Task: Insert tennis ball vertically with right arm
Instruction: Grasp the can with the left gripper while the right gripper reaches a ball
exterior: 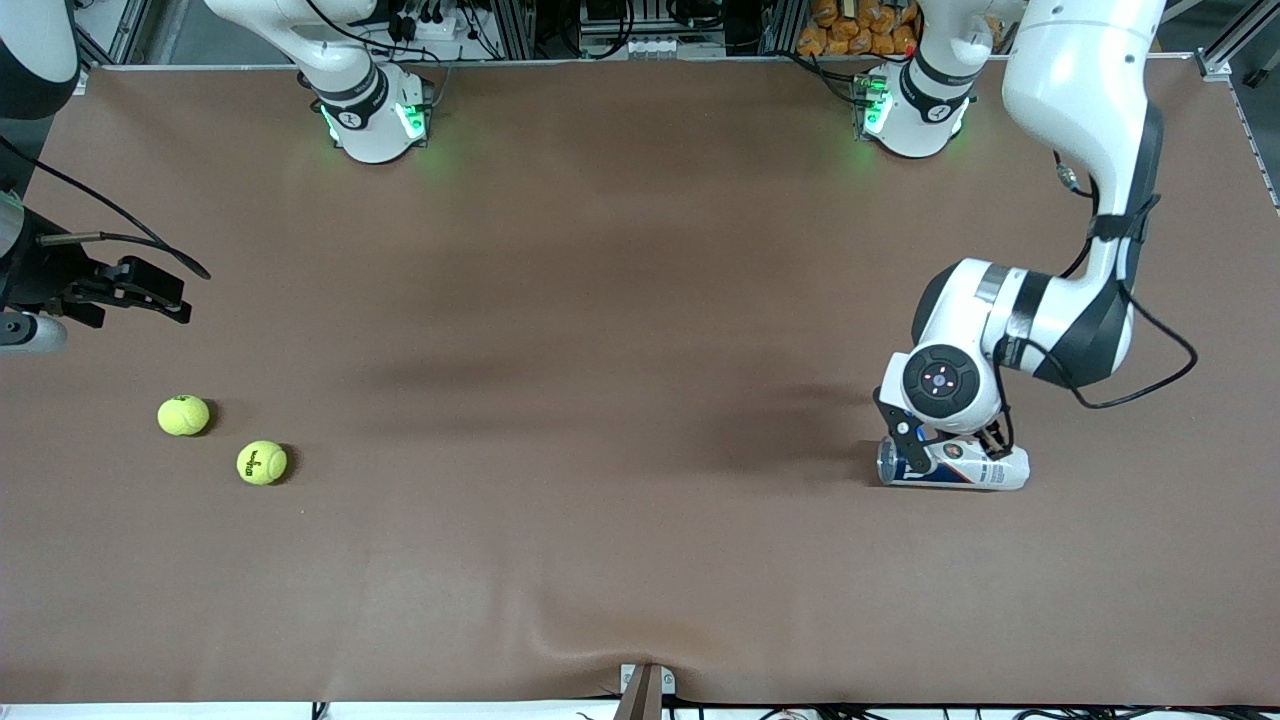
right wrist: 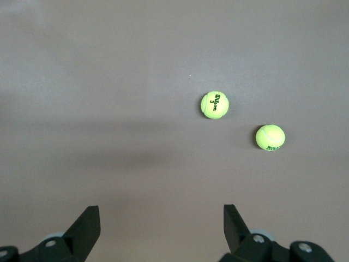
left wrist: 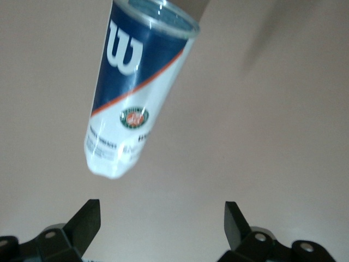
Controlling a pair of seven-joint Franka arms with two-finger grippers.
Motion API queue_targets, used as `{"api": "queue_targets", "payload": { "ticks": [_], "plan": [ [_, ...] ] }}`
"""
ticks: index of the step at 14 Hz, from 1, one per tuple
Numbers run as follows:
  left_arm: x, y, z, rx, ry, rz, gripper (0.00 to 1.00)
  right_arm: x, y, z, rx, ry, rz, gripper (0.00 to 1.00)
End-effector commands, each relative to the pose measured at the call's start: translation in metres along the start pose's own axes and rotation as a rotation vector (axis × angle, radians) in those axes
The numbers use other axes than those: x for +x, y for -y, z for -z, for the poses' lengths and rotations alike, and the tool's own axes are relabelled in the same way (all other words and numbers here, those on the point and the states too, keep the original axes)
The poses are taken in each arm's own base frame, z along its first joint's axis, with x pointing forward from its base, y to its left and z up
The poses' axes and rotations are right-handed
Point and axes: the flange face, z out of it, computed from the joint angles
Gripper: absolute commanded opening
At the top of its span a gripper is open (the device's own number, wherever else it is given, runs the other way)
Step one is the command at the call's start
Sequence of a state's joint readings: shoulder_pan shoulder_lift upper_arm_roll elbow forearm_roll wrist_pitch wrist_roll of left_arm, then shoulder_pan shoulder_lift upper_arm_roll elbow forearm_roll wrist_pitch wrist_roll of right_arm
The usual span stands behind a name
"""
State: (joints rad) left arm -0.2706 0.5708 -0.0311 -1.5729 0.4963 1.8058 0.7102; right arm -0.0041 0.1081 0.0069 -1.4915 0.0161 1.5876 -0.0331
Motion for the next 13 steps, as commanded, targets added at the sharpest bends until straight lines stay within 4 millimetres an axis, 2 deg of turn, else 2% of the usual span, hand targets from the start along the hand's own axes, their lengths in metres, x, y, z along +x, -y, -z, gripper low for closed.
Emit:
{"api": "queue_targets", "payload": {
  "ticks": [1, 5, 7, 9, 13],
  "plan": [
    [0.018, 0.006, -0.010, 0.039, -0.018, -0.039, 1.00, -0.004, -0.004, 0.000, 0.000, 0.003, -0.016, 1.00],
    [0.041, 0.008, -0.029, 0.091, -0.049, -0.103, 1.00, 0.003, -0.023, -0.031, -0.002, -0.014, -0.049, 1.00],
    [0.049, 0.009, -0.035, 0.113, -0.073, -0.148, 1.00, 0.009, -0.026, -0.053, -0.004, -0.009, -0.051, 1.00],
    [0.054, 0.011, -0.041, 0.129, -0.094, -0.188, 1.00, 0.016, -0.025, -0.084, -0.005, 0.000, -0.049, 1.00],
    [0.047, 0.025, -0.066, 0.115, -0.126, -0.201, 1.00, 0.023, -0.021, -0.169, -0.019, -0.053, -0.031, 1.00]
  ]
}}
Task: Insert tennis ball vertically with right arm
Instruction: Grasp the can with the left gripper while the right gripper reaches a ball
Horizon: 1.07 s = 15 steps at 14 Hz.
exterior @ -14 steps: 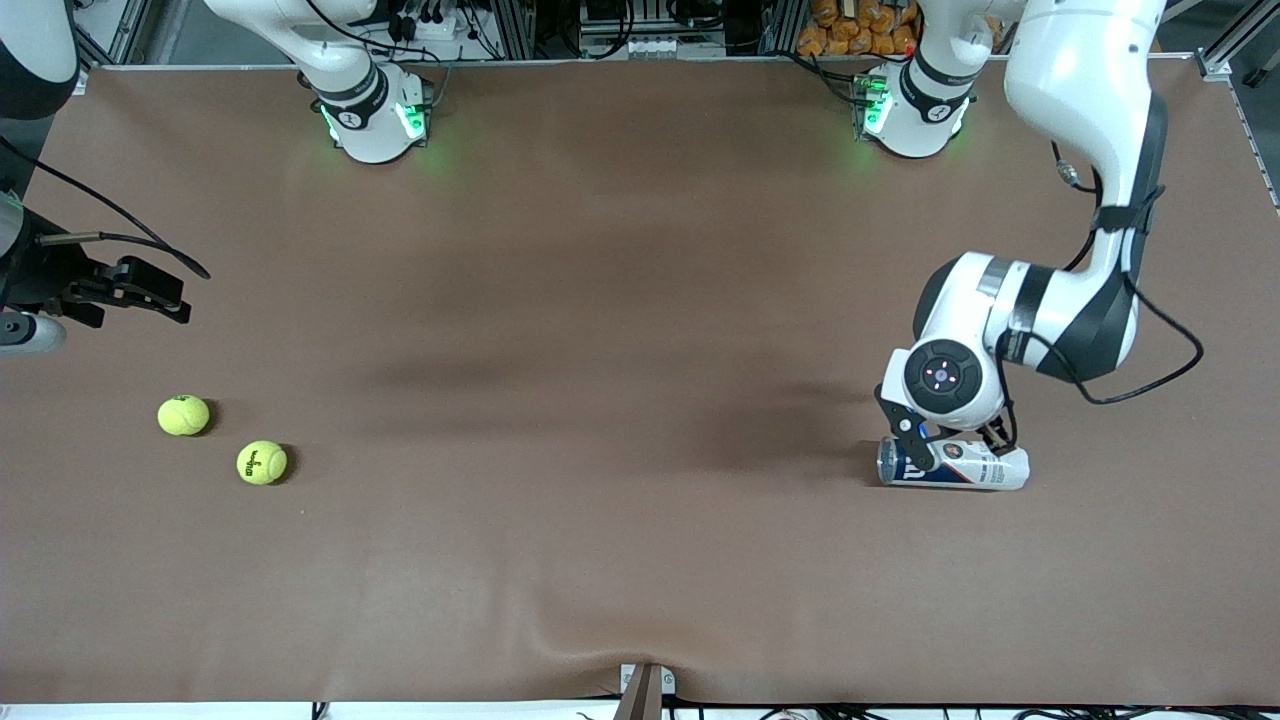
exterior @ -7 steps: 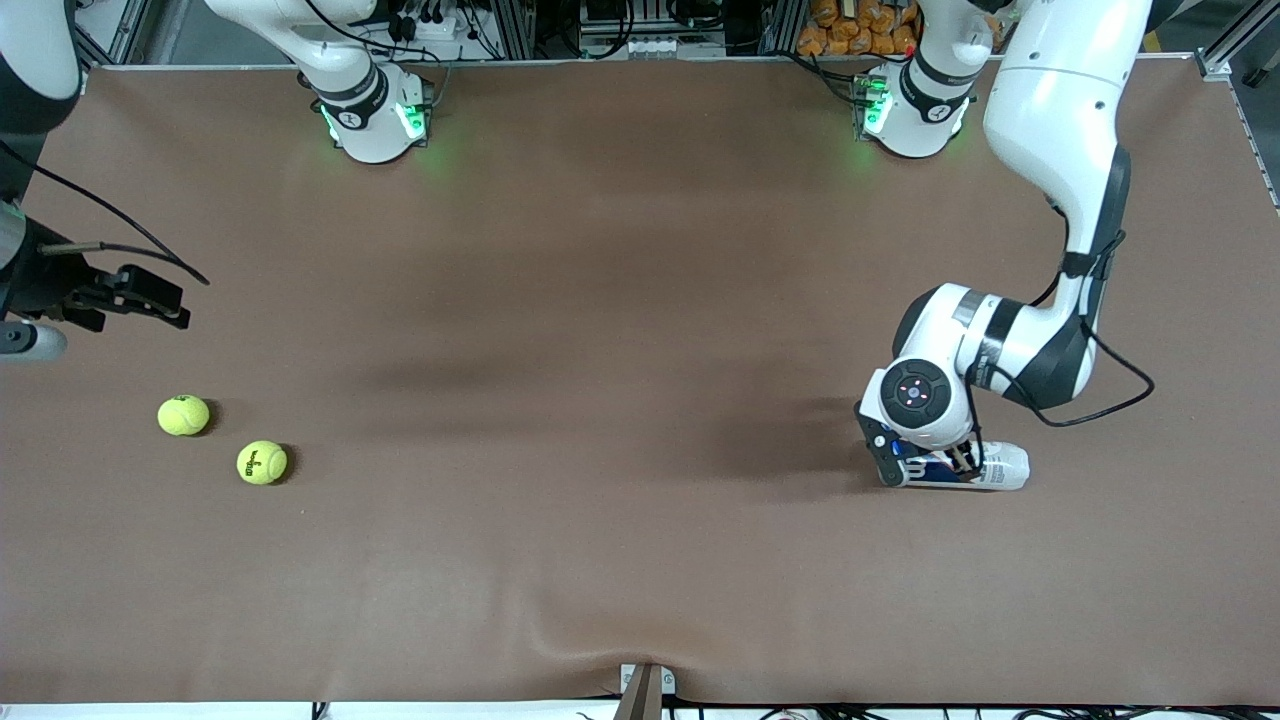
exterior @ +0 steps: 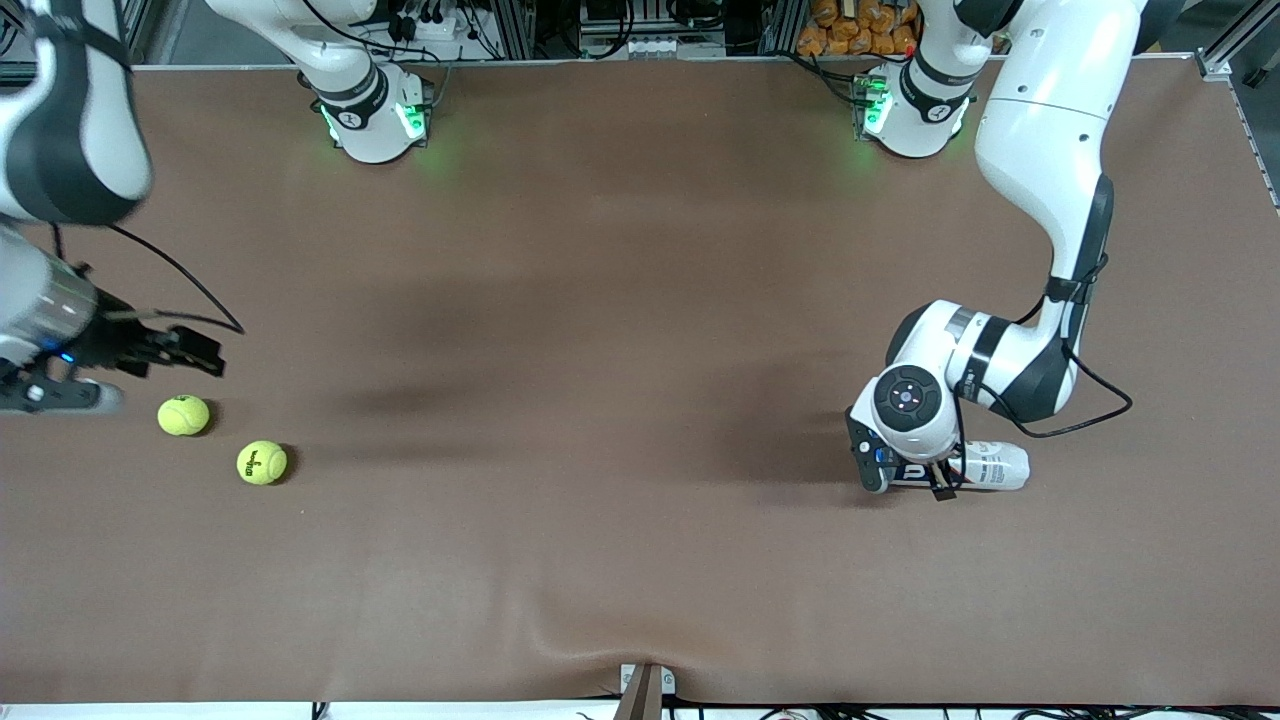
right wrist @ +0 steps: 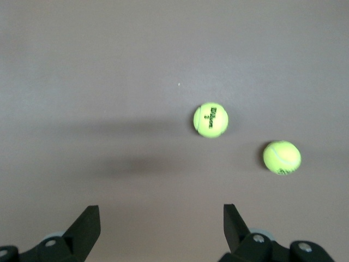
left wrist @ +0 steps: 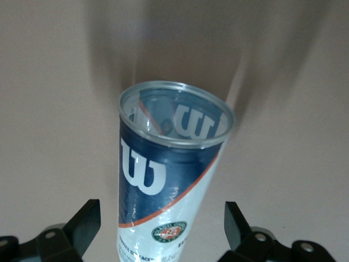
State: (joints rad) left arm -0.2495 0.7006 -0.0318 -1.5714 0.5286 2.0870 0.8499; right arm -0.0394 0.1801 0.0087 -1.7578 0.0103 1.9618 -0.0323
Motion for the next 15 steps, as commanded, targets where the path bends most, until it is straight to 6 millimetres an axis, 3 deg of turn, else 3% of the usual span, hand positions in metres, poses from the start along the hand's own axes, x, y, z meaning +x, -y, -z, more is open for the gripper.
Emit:
{"api": "queue_targets", "payload": {
  "ticks": [1, 11, 15],
  "plan": [
    [-0.008, 0.010, -0.017, -0.003, -0.015, -0.005, 1.00, -0.006, 0.001, -0.047, -0.014, -0.034, 0.008, 1.00],
    [0.002, 0.008, -0.058, -0.039, -0.078, 0.022, 1.00, 0.011, -0.065, -0.164, -0.014, -0.065, 0.041, 1.00],
    [0.004, 0.007, -0.061, -0.043, -0.074, 0.017, 1.00, 0.015, -0.068, -0.199, -0.013, -0.073, 0.037, 1.00]
  ]
}}
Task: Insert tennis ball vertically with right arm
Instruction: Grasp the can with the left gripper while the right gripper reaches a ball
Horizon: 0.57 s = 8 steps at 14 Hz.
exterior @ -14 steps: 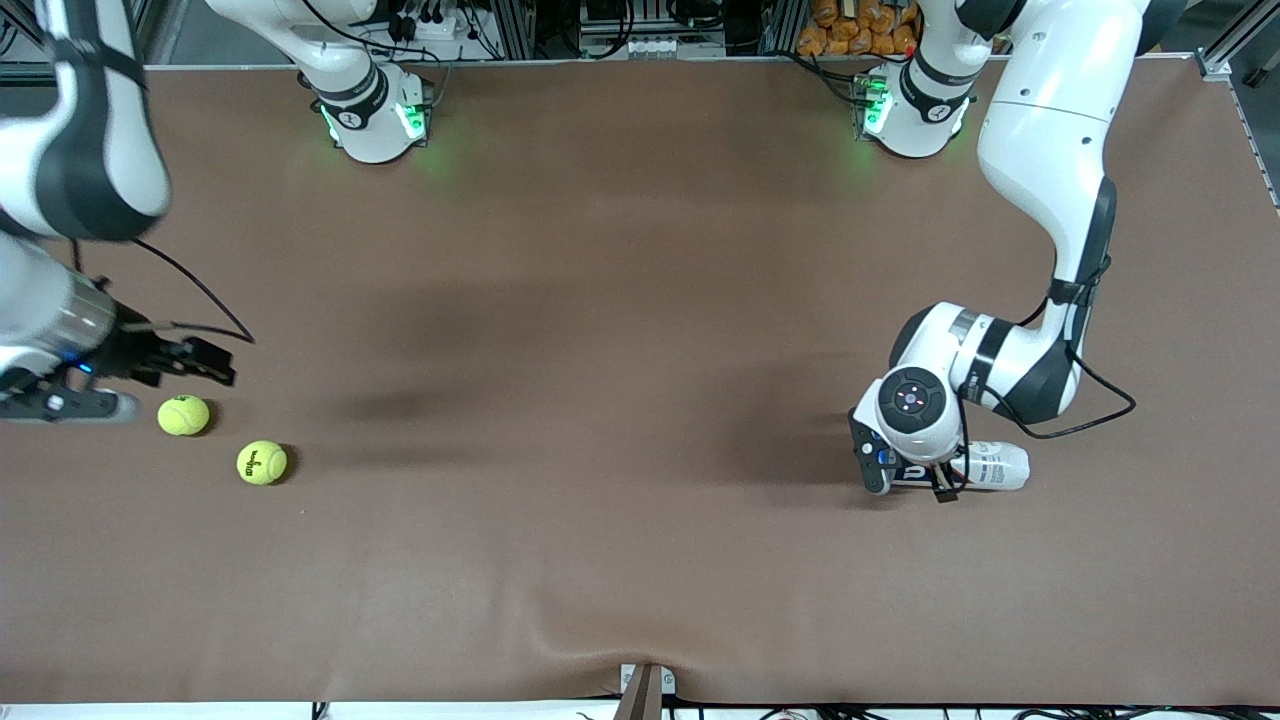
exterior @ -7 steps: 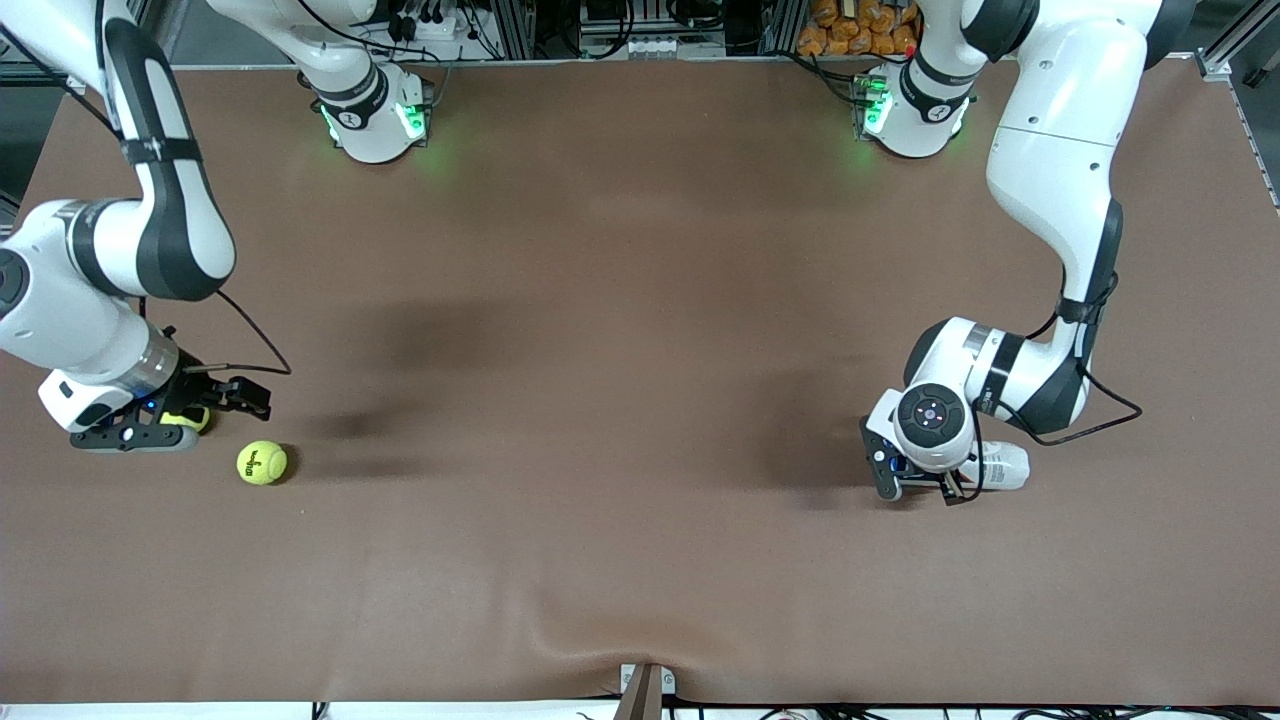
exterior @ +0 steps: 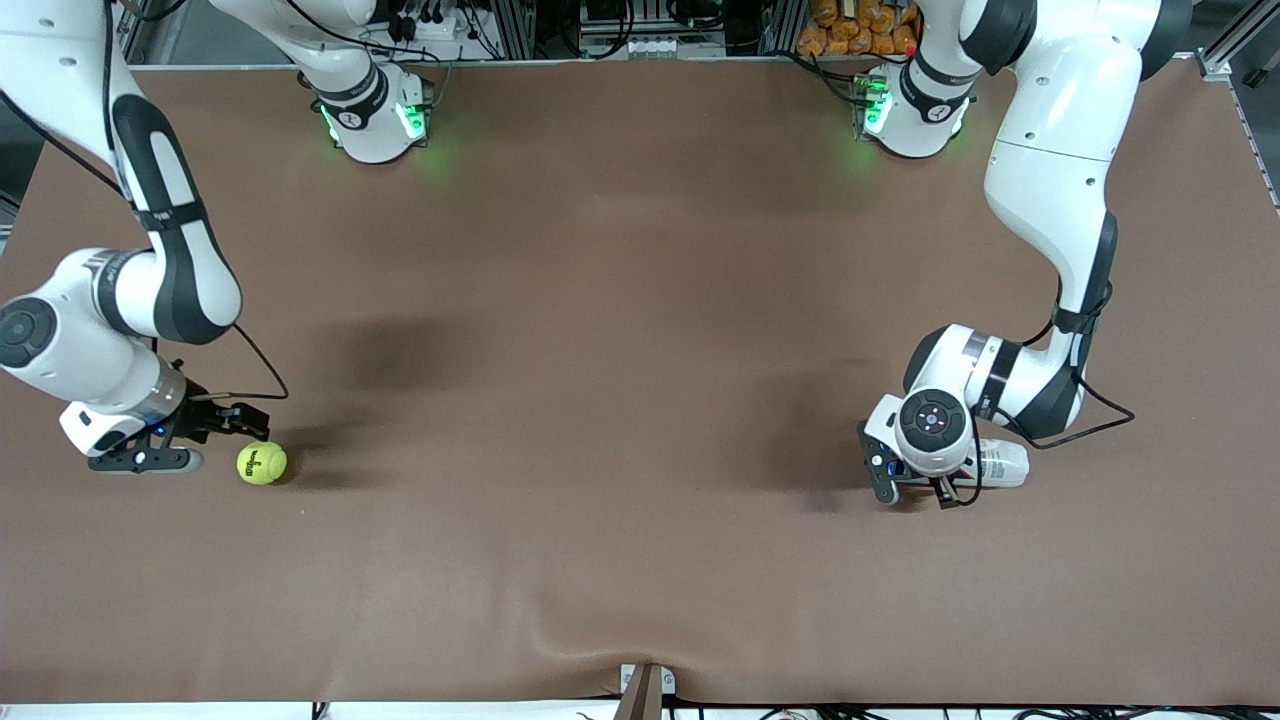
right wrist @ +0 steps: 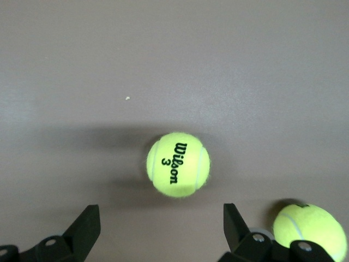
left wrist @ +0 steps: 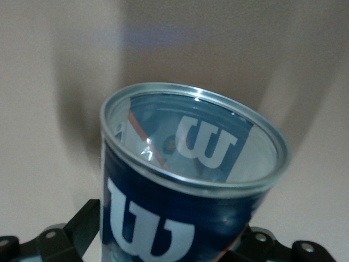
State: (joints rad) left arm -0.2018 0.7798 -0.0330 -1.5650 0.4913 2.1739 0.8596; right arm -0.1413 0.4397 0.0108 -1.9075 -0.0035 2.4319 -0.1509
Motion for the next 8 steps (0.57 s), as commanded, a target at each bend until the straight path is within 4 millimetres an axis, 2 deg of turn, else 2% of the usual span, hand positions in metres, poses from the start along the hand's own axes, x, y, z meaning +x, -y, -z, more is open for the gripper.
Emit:
{"api": "queue_targets", "payload": {
  "ticks": [1, 2, 4, 5, 8],
  "plan": [
    [0.005, 0.002, -0.008, -0.006, -0.020, -0.011, 1.00, 0.003, -0.001, -0.017, 0.007, -0.021, 0.010, 1.00],
    [0.007, 0.001, -0.006, -0.003, -0.020, -0.014, 1.00, 0.003, -0.003, -0.024, 0.005, -0.029, 0.007, 1.00],
    [0.008, 0.002, -0.005, -0.001, -0.022, -0.032, 0.85, 0.005, -0.004, -0.044, 0.002, -0.047, 0.010, 1.00],
    [0.008, 0.002, -0.003, 0.003, -0.024, -0.032, 0.81, 0.006, -0.004, -0.052, -0.001, -0.062, 0.011, 1.00],
    [0.011, 0.003, 0.004, 0.012, -0.028, -0.036, 0.75, 0.006, -0.004, -0.065, -0.003, -0.071, 0.013, 1.00]
  ]
}}
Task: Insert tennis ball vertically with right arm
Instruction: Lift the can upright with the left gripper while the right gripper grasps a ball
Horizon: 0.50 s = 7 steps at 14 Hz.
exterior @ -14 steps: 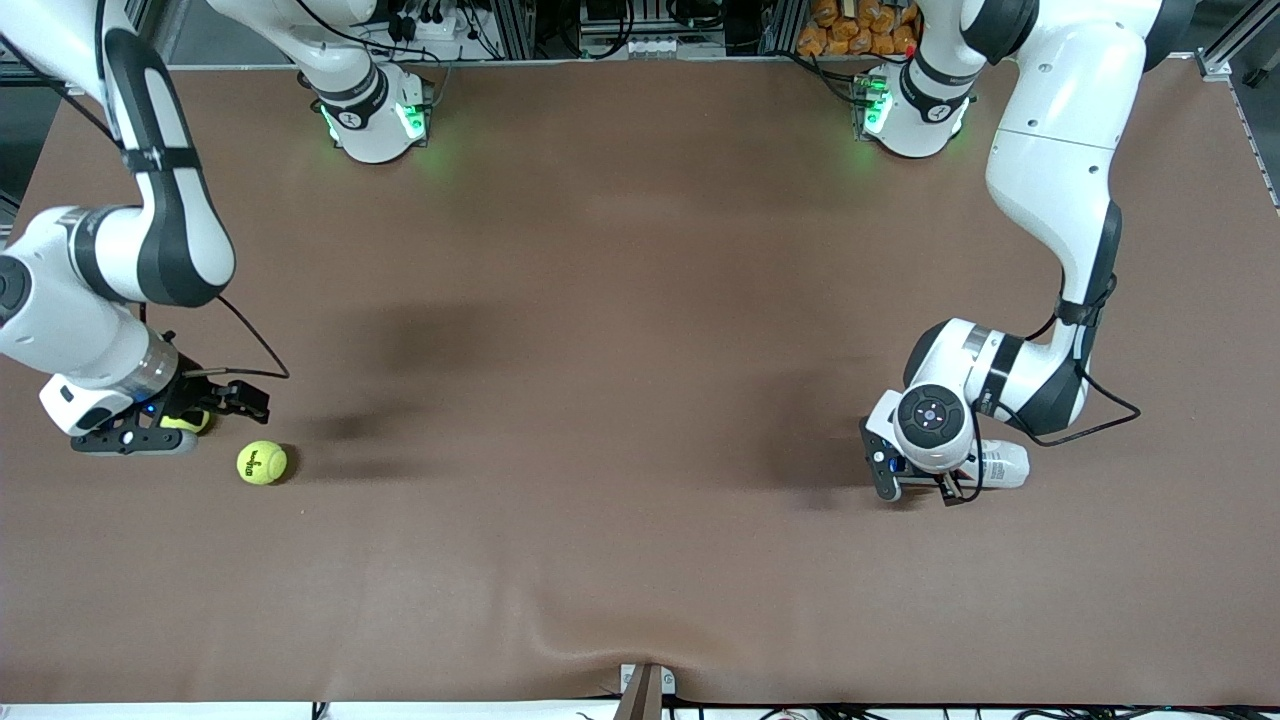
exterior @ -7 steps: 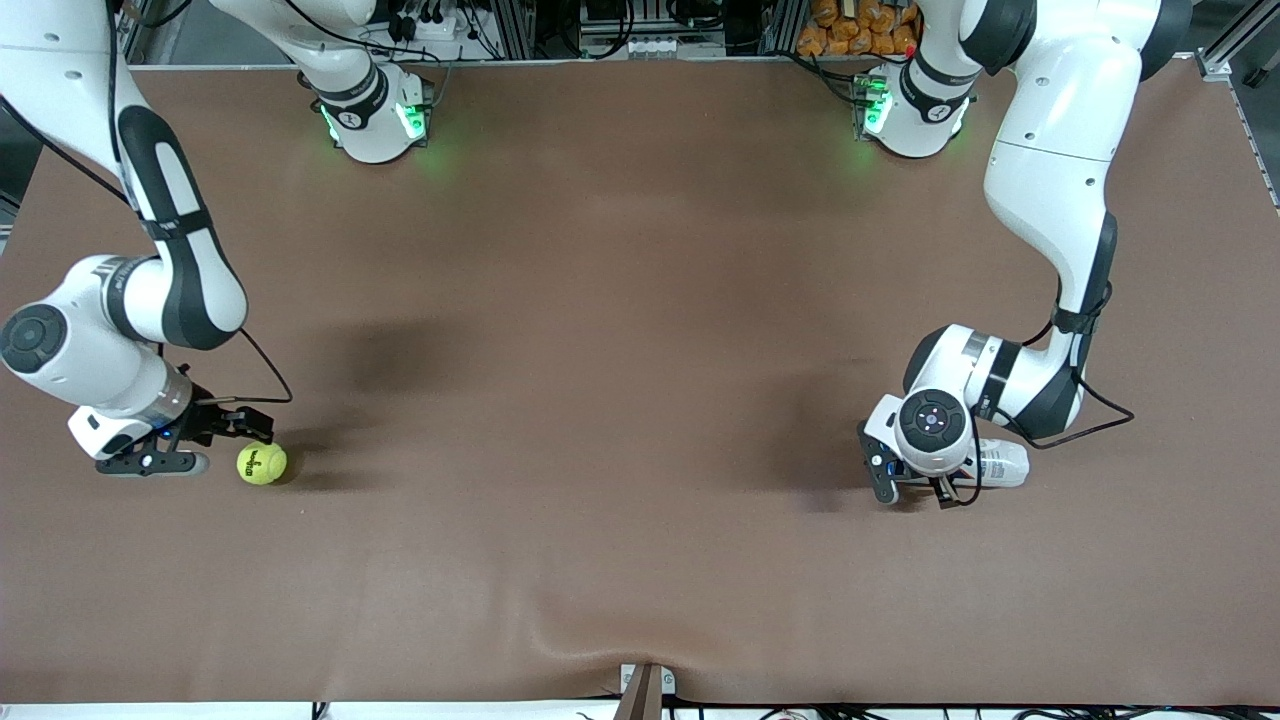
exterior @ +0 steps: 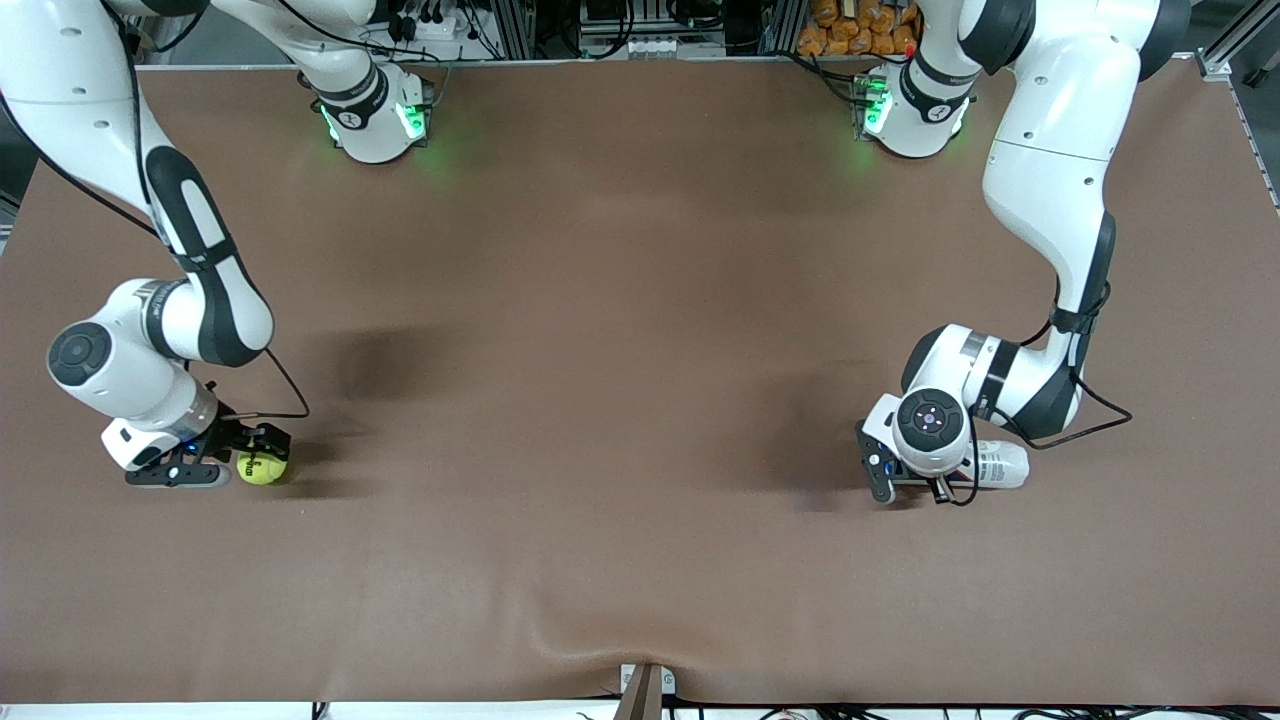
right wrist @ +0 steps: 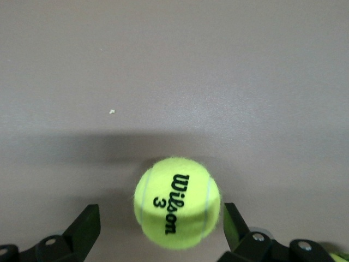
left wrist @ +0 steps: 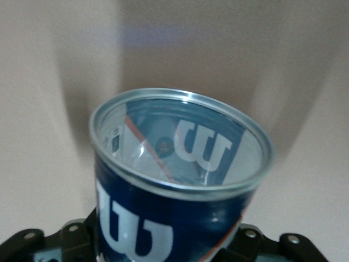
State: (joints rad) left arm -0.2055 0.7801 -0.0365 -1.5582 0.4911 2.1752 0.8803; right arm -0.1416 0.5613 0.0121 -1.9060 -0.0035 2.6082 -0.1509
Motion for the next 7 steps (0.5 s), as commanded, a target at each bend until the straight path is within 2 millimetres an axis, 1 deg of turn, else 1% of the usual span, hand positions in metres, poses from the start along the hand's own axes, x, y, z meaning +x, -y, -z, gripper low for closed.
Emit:
{"api": "queue_targets", "payload": {
  "ticks": [1, 3, 4, 5, 6, 7],
  "plan": [
    [0.008, 0.003, 0.003, 0.010, -0.024, -0.013, 0.75, 0.006, -0.004, -0.009, 0.003, -0.018, 0.013, 1.00],
    [0.010, 0.003, 0.011, 0.018, -0.031, -0.016, 0.77, 0.007, -0.011, -0.024, 0.000, -0.027, 0.006, 1.00],
    [0.012, 0.005, 0.021, 0.027, -0.041, -0.017, 0.77, 0.006, -0.013, -0.031, -0.003, -0.039, 0.004, 1.00],
    [0.012, 0.005, 0.029, 0.032, -0.045, -0.016, 0.77, 0.007, -0.014, -0.034, -0.005, -0.056, 0.015, 1.00],
    [0.014, 0.005, 0.042, 0.041, -0.055, -0.019, 0.77, 0.006, -0.013, -0.038, -0.005, -0.057, 0.021, 1.00],
    [0.016, 0.004, 0.052, 0.045, -0.067, -0.021, 0.77, 0.006, -0.013, -0.038, -0.005, -0.057, 0.021, 1.00]
  ]
}}
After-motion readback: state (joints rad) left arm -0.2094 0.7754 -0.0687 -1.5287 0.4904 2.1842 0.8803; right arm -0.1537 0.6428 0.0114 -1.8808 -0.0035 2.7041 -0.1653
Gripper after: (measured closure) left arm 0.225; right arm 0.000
